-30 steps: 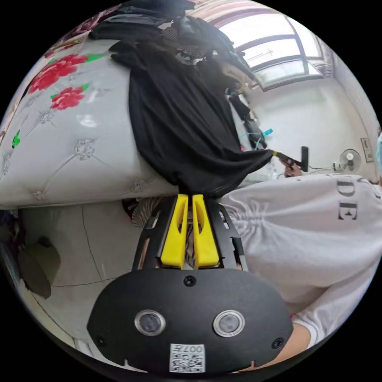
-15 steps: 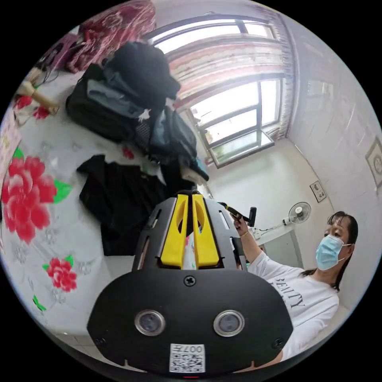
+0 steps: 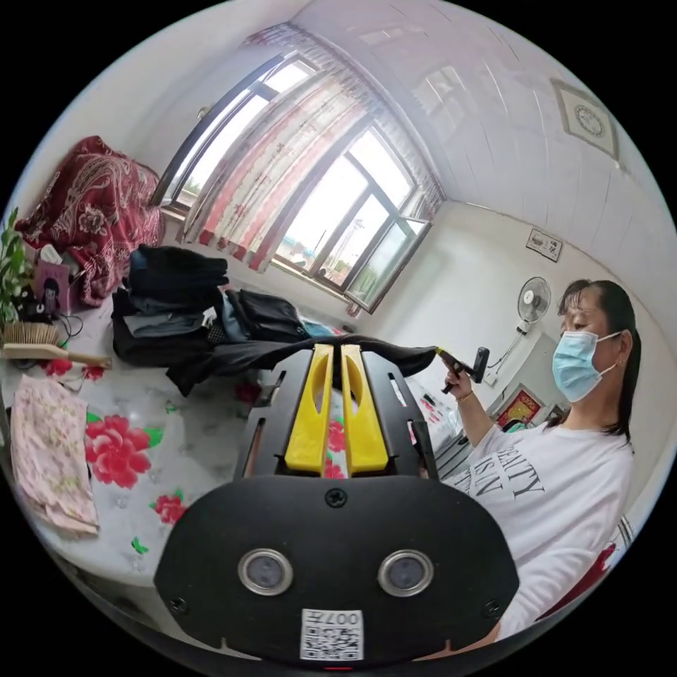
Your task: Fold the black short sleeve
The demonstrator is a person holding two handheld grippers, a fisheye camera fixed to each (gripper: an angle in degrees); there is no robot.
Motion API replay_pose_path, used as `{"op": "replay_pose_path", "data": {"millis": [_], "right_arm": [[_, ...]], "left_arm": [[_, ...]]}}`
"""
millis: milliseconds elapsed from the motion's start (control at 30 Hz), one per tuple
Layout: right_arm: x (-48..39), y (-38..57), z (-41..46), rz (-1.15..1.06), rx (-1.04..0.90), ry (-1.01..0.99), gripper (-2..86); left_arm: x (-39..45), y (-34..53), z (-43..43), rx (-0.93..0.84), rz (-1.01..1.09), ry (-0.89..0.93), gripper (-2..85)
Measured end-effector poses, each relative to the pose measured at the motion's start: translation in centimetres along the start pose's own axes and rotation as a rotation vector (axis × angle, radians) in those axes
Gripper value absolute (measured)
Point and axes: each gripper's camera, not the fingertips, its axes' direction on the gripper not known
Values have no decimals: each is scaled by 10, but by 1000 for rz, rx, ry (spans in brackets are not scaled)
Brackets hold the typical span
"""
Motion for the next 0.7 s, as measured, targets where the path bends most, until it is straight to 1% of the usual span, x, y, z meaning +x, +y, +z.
{"op": "replay_pose_path", "data": {"millis": [33,100,133,200,233,267,300,367,400,467,633,700], "right_arm": [[-5,11,4,-3,-34,3,-2],[-20,61,30,26,-193,-8,-2],[-23,75,38,50,-234,-18,-2],[-28,131,69,187,-377,-87,-2],[-28,145,76,231,-410,-106,-2],[-29,170,89,312,-468,-143,-2],[-30,189,98,369,-513,-167,-2],[-31,206,110,426,-567,-213,-2],[-30,210,117,443,-603,-228,-2],[-25,207,128,445,-627,-235,-2],[14,164,169,460,-578,-234,0],[45,144,204,533,-547,-213,3]], "left_arm": [[-1,13,-1,-19,-14,-10,-7],[-12,70,2,-101,-108,-46,-7],[-17,86,4,-125,-143,-55,-7],[-38,153,11,-200,-322,-90,-7],[-44,169,13,-218,-368,-95,-7],[-54,199,16,-246,-469,-102,-7],[-62,225,17,-251,-554,-84,-7],[-71,250,19,-252,-650,-53,-7],[-74,256,22,-265,-671,-50,-7],[-76,250,29,-304,-643,-66,-7],[-108,199,56,-274,-565,-60,-3],[-143,174,78,-250,-610,-142,7]]}}
